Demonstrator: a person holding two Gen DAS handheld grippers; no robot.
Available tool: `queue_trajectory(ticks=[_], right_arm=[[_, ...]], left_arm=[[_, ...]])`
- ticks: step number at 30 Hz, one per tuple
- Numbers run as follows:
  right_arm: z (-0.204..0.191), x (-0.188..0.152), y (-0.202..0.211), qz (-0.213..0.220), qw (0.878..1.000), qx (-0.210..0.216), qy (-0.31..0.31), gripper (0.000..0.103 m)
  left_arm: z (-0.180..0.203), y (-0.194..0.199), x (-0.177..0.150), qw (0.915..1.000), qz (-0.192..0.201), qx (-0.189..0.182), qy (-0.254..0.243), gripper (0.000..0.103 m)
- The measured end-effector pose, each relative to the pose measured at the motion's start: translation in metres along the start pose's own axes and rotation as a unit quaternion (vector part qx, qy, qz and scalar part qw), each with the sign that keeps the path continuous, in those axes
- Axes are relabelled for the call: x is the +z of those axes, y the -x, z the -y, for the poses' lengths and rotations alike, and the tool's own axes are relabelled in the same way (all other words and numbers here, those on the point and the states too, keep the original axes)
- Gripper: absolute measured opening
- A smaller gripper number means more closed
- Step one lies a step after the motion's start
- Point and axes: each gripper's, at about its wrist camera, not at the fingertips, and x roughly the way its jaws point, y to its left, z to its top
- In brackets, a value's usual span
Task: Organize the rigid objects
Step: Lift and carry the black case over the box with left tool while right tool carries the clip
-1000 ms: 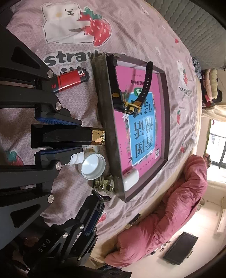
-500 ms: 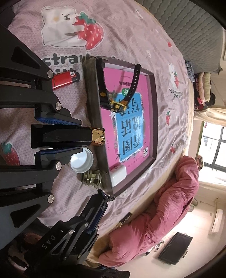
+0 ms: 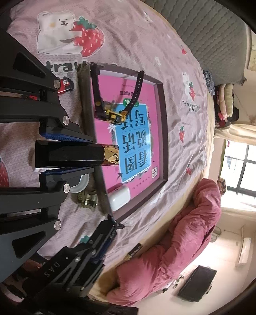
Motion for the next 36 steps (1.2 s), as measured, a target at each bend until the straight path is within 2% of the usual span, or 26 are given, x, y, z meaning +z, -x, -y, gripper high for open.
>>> queue_trajectory(ticks=[18,36], right_arm=[[0.006,0.012,-0.018,0.019,1.0,-0.016,0.009,0.017],[0.024,0.014,-0.036,0.01,1.0,-0.023,0.003,0.017]], left_arm=[[0.003,-0.019,0.016,0.9998,0.002,0.006,0.019,0.023],[0.007,-0.045,0.024,0.9996,-0.011,0.01,0.022,0.023]])
